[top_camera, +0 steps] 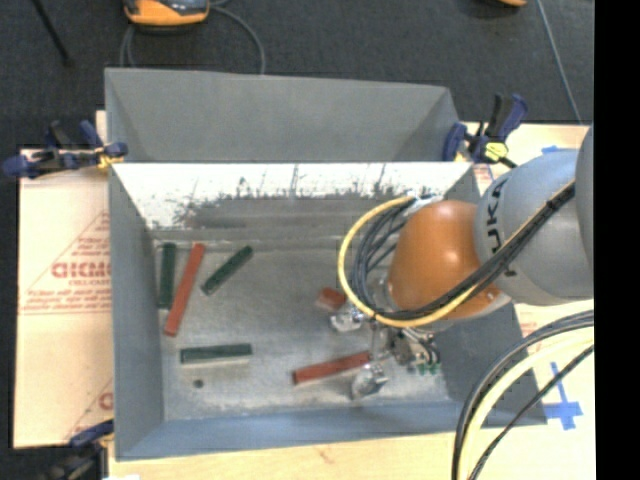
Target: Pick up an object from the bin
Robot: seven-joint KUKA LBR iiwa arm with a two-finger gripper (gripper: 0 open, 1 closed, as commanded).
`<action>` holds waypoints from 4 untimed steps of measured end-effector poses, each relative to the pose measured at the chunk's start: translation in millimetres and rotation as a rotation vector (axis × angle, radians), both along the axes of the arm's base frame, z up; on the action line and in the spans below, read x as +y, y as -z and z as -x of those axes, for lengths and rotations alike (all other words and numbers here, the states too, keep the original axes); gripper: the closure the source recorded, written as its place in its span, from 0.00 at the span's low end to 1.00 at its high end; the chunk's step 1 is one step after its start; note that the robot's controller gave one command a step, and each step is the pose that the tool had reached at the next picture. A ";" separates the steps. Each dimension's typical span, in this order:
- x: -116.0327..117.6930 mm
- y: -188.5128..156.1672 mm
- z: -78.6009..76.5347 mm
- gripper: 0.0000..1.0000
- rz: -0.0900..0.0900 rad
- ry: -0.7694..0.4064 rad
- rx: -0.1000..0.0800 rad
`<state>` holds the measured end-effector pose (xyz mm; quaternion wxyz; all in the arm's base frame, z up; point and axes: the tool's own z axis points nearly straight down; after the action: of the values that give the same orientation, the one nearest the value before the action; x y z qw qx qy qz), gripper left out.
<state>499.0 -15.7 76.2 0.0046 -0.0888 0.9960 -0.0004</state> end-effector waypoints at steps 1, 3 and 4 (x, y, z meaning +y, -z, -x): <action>-0.3 -0.3 -1.8 0.00 0.000 0.001 0.005; -0.7 -4.7 -1.0 1.00 0.001 0.000 0.014; -1.0 -7.9 -0.2 1.00 0.001 0.000 0.012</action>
Offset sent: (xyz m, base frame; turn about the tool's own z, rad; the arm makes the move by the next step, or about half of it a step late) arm 0.0000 0.0000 0.0000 0.0000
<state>499.2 -16.6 84.1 -0.0017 -0.0886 0.9961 -0.0005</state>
